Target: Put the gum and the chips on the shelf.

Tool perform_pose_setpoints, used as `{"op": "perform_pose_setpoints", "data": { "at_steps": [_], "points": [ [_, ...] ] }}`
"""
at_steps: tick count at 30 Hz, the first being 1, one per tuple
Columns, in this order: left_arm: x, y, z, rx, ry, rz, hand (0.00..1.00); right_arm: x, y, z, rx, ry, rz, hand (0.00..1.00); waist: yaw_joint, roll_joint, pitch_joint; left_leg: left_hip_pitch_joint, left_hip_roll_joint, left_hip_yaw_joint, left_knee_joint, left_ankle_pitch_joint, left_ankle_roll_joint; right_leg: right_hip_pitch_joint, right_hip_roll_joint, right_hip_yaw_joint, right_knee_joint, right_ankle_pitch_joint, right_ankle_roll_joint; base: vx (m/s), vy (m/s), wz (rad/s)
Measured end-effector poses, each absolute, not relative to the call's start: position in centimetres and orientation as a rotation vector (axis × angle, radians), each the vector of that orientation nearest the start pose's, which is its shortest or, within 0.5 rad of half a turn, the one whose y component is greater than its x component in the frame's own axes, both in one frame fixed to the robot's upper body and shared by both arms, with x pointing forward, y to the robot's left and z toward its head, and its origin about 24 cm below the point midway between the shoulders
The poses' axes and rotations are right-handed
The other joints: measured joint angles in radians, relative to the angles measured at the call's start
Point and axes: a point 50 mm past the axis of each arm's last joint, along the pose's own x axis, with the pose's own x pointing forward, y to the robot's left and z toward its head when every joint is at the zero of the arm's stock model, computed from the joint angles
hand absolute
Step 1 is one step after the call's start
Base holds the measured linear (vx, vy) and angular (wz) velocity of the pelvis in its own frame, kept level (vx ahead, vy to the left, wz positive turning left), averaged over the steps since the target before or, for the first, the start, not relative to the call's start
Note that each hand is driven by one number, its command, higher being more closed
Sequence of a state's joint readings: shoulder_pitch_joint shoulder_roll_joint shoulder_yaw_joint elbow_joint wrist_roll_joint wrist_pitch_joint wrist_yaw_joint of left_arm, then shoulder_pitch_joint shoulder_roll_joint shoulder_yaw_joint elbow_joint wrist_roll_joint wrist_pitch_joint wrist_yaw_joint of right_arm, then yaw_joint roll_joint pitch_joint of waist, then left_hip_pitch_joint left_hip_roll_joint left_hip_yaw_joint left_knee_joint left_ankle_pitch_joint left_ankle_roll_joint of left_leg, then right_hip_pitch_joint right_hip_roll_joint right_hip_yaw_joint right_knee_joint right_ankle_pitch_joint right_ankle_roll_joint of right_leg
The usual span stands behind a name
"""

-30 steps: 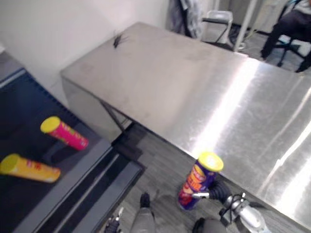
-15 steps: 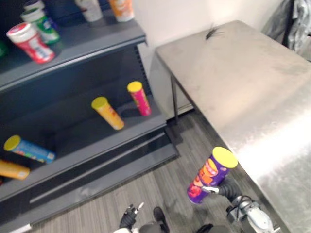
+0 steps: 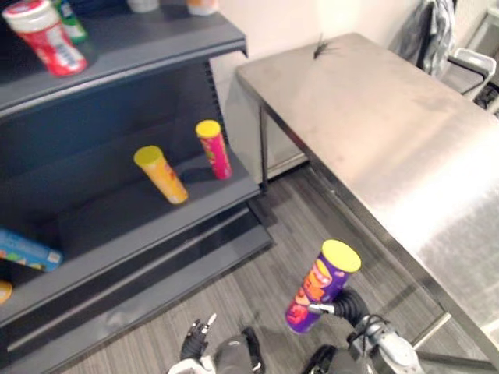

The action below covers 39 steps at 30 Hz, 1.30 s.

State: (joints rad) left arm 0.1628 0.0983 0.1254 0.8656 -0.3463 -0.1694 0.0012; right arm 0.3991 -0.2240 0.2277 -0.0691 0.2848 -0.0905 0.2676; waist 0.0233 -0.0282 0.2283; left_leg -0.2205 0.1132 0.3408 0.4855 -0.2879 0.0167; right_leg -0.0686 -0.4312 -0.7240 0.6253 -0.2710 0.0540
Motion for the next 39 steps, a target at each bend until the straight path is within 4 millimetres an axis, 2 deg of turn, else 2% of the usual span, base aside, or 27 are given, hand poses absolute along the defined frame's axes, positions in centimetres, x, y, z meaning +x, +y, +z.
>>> {"op": "perform_pose_setpoints", "data": {
  "at_steps": [1,2,3,4,5,6,7,8,9,10,11,12,13,16,20,23,26,29,33,39],
  "points": [
    [10.9,21.6,-14.0,-0.246,0.813,0.387,0.00,15.4,-14.7,-1.6,0.156,0.264,0.345,1.00,-0.009,0.003,0.011,0.009,-0.014,-0.031,0.028,-0.020,0.014,-0.034,-0.041,0.071,0.131,0.045,-0.084,0.07,0.194,1.00],
    [10.7,21.8,-14.0,-0.240,0.817,0.386,0.00,15.3,-14.9,-1.7,0.157,0.269,0.334,1.00,-0.018,0.006,0.019,0.017,-0.022,-0.050,0.043,-0.032,0.019,-0.071,-0.047,0.154,0.210,0.087,-0.147,0.07,0.132,0.93],
    [10.2,22.2,-14.0,-0.219,0.829,0.383,0.00,15.1,-14.9,-1.8,0.165,0.275,0.321,1.00,-0.029,0.018,0.033,0.032,-0.028,-0.083,0.067,-0.050,0.022,-0.129,-0.027,0.303,0.295,0.113,-0.159,0.11,0.061,0.91],
    [9.5,22.5,-14.1,-0.195,0.853,0.374,0.00,14.9,-15.0,-1.9,0.184,0.277,0.289,1.00,-0.039,0.012,0.037,0.036,-0.033,-0.113,0.092,-0.069,0.021,-0.172,0.034,0.480,0.301,0.079,-0.089,0.12,0.029,0.84],
    [9.3,22.9,-14.1,-0.182,0.861,0.374,0.00,14.9,-15.1,-1.9,0.193,0.274,0.275,1.00,-0.042,0.006,0.038,0.037,-0.039,-0.124,0.096,-0.074,0.021,-0.187,0.058,0.542,0.267,0.063,-0.062,0.16,0.004,0.69],
    [8.7,23.3,-14.1,-0.160,0.879,0.370,0.00,15.2,-15.1,-1.7,0.208,0.259,0.241,1.00,-0.043,-0.003,0.041,0.030,-0.052,-0.142,0.097,-0.078,0.020,-0.217,0.102,0.644,0.146,0.046,-0.020,0.14,-0.023,0.44],
    [8.5,23.3,-14.2,-0.157,0.889,0.370,0.00,15.3,-15.3,-1.6,0.217,0.250,0.212,1.00,-0.044,0.000,0.047,0.024,-0.057,-0.155,0.096,-0.079,0.018,-0.229,0.141,0.723,0.021,0.059,0.005,0.16,-0.038,0.63],
    [8.2,23.1,-14.4,-0.154,0.906,0.362,0.00,15.2,-15.7,-1.4,0.231,0.235,0.164,1.00,-0.054,0.005,0.050,0.016,-0.071,-0.189,0.096,-0.079,0.012,-0.227,0.183,0.824,-0.134,0.087,0.053,0.17,-0.076,0.98],
    [8.2,23.1,-14.4,-0.153,0.906,0.360,0.00,14.7,-16.0,-0.9,0.250,0.217,0.123,1.00,-0.067,-0.001,0.049,0.006,-0.103,-0.236,0.105,-0.081,0.000,-0.218,0.194,0.901,-0.207,0.115,0.100,0.16,-0.105,1.24],
    [8.4,23.1,-14.4,-0.153,0.901,0.358,0.00,14.3,-16.0,-0.6,0.261,0.209,0.114,1.00,-0.081,-0.003,0.052,-0.003,-0.116,-0.269,0.123,-0.090,-0.007,-0.216,0.195,0.924,-0.206,0.131,0.131,0.22,-0.211,1.65],
    [8.7,23.1,-14.3,-0.152,0.896,0.356,0.00,13.8,-15.7,-0.3,0.285,0.203,0.117,1.00,-0.103,-0.016,0.061,-0.008,-0.135,-0.321,0.160,-0.109,-0.022,-0.203,0.199,0.928,-0.186,0.165,0.198,0.20,-0.238,1.35],
    [8.9,23.1,-14.4,-0.153,0.897,0.356,0.00,13.5,-15.6,-0.2,0.295,0.206,0.121,1.00,-0.101,-0.019,0.061,-0.014,-0.137,-0.340,0.175,-0.118,-0.032,-0.203,0.197,0.922,-0.160,0.137,0.230,0.24,-0.321,1.22],
    [9.2,23.1,-14.4,-0.155,0.892,0.357,0.00,13.5,-15.0,-0.1,0.302,0.209,0.152,1.00,-0.091,-0.015,0.059,-0.020,-0.130,-0.382,0.177,-0.125,-0.051,-0.198,0.212,0.898,-0.133,0.095,0.221,0.21,-0.316,0.82],
    [10.7,22.7,-14.1,-0.166,0.858,0.344,0.00,14.4,-14.1,0.5,0.317,0.174,0.208,1.00,-0.097,-0.009,0.059,-0.022,-0.118,-0.464,0.060,-0.052,-0.083,-0.195,0.217,0.818,-0.150,0.073,0.189,0.20,-0.313,0.73],
    [12.8,20.7,-13.8,-0.184,0.818,0.275,0.00,16.3,-14.3,1.7,0.254,0.108,0.289,1.00,-0.097,-0.006,0.056,-0.015,-0.080,-0.509,-0.091,0.024,-0.121,-0.201,0.248,0.773,-0.212,0.092,0.147,0.12,-0.218,0.27],
    [13.5,20.3,-13.7,-0.142,0.808,0.225,0.00,17.2,-14.9,2.4,0.212,0.070,0.294,1.00,-0.098,-0.006,0.055,-0.004,-0.063,-0.516,-0.147,0.050,-0.129,-0.196,0.261,0.763,-0.249,0.107,0.130,0.06,-0.090,0.03],
    [13.5,20.1,-13.6,-0.110,0.808,0.193,0.00,18.6,-15.3,3.5,0.130,0.025,0.340,1.00,-0.096,-0.003,0.045,-0.002,-0.054,-0.519,-0.199,0.076,-0.131,-0.189,0.269,0.759,-0.305,0.136,0.124,0.01,-0.014,0.01],
    [13.4,20.1,-13.8,-0.104,0.817,0.171,0.00,20.6,-14.7,5.2,0.051,-0.062,0.404,1.00,-0.089,-0.006,0.033,0.003,-0.053,-0.525,-0.240,0.104,-0.132,-0.180,0.269,0.756,-0.350,0.160,0.122,0.01,-0.005,0.05],
    [12.6,20.3,-14.2,-0.100,0.859,0.171,0.00,23.8,-12.7,6.7,0.019,-0.139,0.484,1.00,-0.063,-0.005,0.003,0.027,-0.054,-0.566,-0.285,0.140,-0.141,-0.149,0.266,0.726,-0.374,0.164,0.121,0.01,-0.025,0.25],
    [12.3,20.5,-14.4,-0.106,0.873,0.179,0.00,26.6,-9.3,7.4,-0.017,-0.153,0.600,1.00,-0.021,0.004,-0.020,0.033,-0.048,-0.621,-0.365,0.198,-0.154,-0.147,0.266,0.689,-0.380,0.167,0.115,-0.05,-0.051,0.28]
  ]
}}
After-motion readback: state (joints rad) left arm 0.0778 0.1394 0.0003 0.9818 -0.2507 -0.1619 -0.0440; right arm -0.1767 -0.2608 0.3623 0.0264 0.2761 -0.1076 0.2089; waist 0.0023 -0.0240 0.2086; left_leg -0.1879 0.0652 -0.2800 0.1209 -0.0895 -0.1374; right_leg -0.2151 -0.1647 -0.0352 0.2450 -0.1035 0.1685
